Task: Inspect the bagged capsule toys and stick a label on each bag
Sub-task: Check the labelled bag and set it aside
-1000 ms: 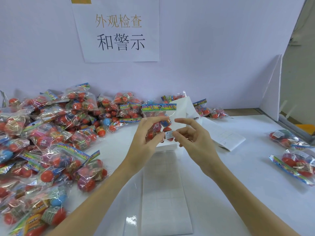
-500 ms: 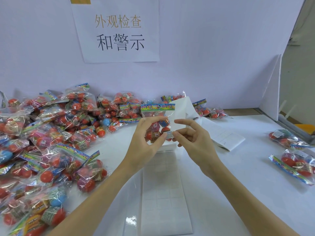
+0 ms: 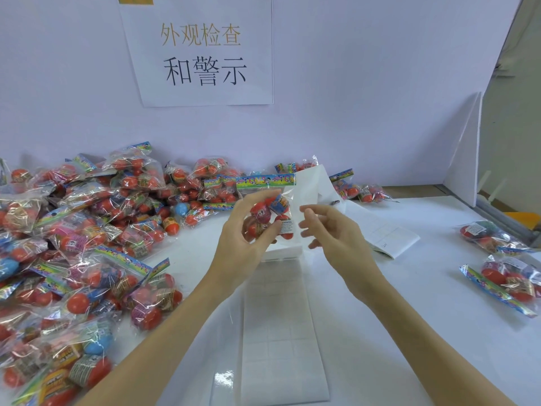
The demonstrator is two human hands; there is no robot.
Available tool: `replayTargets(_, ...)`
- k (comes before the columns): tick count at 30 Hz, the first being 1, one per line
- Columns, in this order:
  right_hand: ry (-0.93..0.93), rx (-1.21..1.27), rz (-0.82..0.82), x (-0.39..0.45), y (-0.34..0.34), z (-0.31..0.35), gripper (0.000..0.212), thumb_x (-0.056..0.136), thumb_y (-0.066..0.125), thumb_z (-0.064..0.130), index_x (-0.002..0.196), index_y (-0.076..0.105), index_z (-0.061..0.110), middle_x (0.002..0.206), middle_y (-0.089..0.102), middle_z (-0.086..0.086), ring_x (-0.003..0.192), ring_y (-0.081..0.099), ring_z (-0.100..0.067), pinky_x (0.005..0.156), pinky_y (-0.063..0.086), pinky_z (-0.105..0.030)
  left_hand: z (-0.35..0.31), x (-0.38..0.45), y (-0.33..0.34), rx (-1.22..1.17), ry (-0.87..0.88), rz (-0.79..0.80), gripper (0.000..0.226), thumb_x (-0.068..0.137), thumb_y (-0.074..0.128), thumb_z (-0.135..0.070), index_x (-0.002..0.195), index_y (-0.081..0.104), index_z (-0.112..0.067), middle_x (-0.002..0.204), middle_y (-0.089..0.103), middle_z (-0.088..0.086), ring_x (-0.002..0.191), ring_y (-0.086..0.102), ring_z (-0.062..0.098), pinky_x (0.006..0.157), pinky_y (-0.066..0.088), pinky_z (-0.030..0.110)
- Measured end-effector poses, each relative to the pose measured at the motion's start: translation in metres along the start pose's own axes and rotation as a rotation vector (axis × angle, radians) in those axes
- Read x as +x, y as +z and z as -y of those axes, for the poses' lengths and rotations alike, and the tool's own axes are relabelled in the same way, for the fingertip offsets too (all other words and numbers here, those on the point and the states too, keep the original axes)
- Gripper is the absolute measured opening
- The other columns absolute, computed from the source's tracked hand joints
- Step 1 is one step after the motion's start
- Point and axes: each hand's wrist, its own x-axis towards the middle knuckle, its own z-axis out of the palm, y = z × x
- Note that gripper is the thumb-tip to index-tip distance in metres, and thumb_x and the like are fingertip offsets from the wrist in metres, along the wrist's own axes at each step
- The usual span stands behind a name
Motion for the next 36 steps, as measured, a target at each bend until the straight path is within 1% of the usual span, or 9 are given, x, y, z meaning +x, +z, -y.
replayTargets(3, 0.050, 0.034, 0.164, -0.004, 0.004, 0.003, 0.047, 0.085, 0.066, 0.057, 0.113, 0.074, 0.020, 0.093, 0.078, -0.002, 0.082, 0.073, -0.016, 0.066, 0.054, -0.024, -0.004, -0.001, 0.003, -0.059, -0.018, 0.059, 0.056, 0.096, 0.074, -0.009, 0.142, 0.057, -0.037, 0.133, 0.065, -0.008, 0.100, 0.073, 0.024, 0.082, 0.061, 0.033)
replayTargets(8, 0.030, 0.111, 0.167, -0.002, 0.003, 0.001, 0.042, 0.093, 0.065, 0.044, 0.098, 0.076, 0.004, 0.080, 0.073, -0.004, 0.069, 0.069, -0.022, 0.060, 0.052, -0.030, -0.007, -0.002, 0.006, -0.178, -0.070, 0.063, 0.068, 0.094, 0.077, -0.015, 0.148, 0.047, -0.045, 0.129, 0.070, -0.001, 0.100, 0.075, 0.029, 0.082, 0.062, 0.037)
replayTargets(13, 0.047, 0.153, 0.214, -0.002, 0.002, 0.001, 0.036, 0.109, 0.047, 0.027, 0.104, 0.078, 0.009, 0.090, 0.076, -0.008, 0.075, 0.070, -0.022, 0.061, 0.053, -0.027, -0.008, -0.001, 0.003, -0.178, -0.071, 0.026, 0.073, 0.093, 0.077, -0.008, 0.148, 0.045, -0.045, 0.127, 0.071, -0.003, 0.101, 0.075, 0.028, 0.077, 0.062, 0.033)
replayTargets(17, 0.046, 0.184, 0.236, -0.005, 0.003, 0.004, 0.041, 0.098, 0.056, 0.046, 0.103, 0.079, 0.013, 0.092, 0.077, -0.009, 0.078, 0.069, -0.020, 0.065, 0.053, -0.027, -0.010, -0.001, 0.003, -0.158, -0.064, 0.015, 0.073, 0.092, 0.079, -0.010, 0.147, 0.046, -0.044, 0.125, 0.071, -0.001, 0.098, 0.075, 0.028, 0.077, 0.061, 0.032)
replayTargets(24, 0.078, 0.280, 0.238, -0.002, -0.002, 0.001, 0.041, 0.089, 0.072, 0.033, 0.111, 0.073, -0.001, 0.102, 0.069, -0.024, 0.084, 0.063, -0.018, 0.079, 0.052, -0.027, -0.012, -0.001, 0.003, -0.205, -0.055, 0.081, 0.075, 0.094, 0.076, -0.008, 0.149, 0.043, -0.047, 0.134, 0.068, 0.002, 0.114, 0.071, 0.028, 0.095, 0.060, 0.042)
replayTargets(29, 0.134, 0.418, 0.310, 0.000, -0.005, 0.000, 0.039, 0.089, 0.074, 0.029, 0.115, 0.071, 0.000, 0.091, 0.061, -0.011, 0.078, 0.055, -0.017, 0.075, 0.051, -0.024, -0.010, 0.001, -0.002, -0.273, -0.070, 0.091, 0.092, 0.091, 0.078, -0.011, 0.152, 0.027, -0.058, 0.129, 0.071, 0.004, 0.115, 0.071, 0.028, 0.096, 0.059, 0.041)
replayTargets(32, 0.060, 0.189, 0.290, 0.000, -0.009, 0.000, 0.028, 0.099, 0.069, 0.037, 0.114, 0.078, 0.015, 0.090, 0.060, -0.009, 0.076, 0.050, -0.017, 0.074, 0.047, -0.028, -0.012, 0.003, -0.004, -0.216, -0.156, -0.055, 0.077, 0.086, 0.084, -0.031, 0.148, 0.041, -0.047, 0.118, 0.076, -0.005, 0.107, 0.074, 0.022, 0.096, 0.058, 0.029)
replayTargets(34, 0.012, 0.056, 0.260, 0.001, -0.009, -0.001, 0.025, 0.098, 0.067, 0.040, 0.112, 0.080, 0.024, 0.094, 0.067, -0.013, 0.076, 0.053, -0.018, 0.076, 0.046, -0.031, -0.013, 0.007, -0.008, -0.180, -0.239, -0.139, 0.055, 0.082, 0.083, -0.034, 0.134, 0.063, -0.029, 0.107, 0.079, -0.002, 0.097, 0.077, 0.019, 0.083, 0.061, 0.028)
replayTargets(36, 0.022, 0.091, 0.224, 0.001, -0.008, -0.002, 0.028, 0.093, 0.072, 0.043, 0.110, 0.081, 0.022, 0.093, 0.068, -0.017, 0.077, 0.054, -0.019, 0.077, 0.046, -0.035, -0.011, 0.009, -0.010, -0.127, -0.292, -0.126, 0.025, 0.087, 0.080, -0.028, 0.110, 0.078, -0.017, 0.094, 0.080, 0.003, 0.083, 0.076, 0.017, 0.067, 0.058, 0.027)
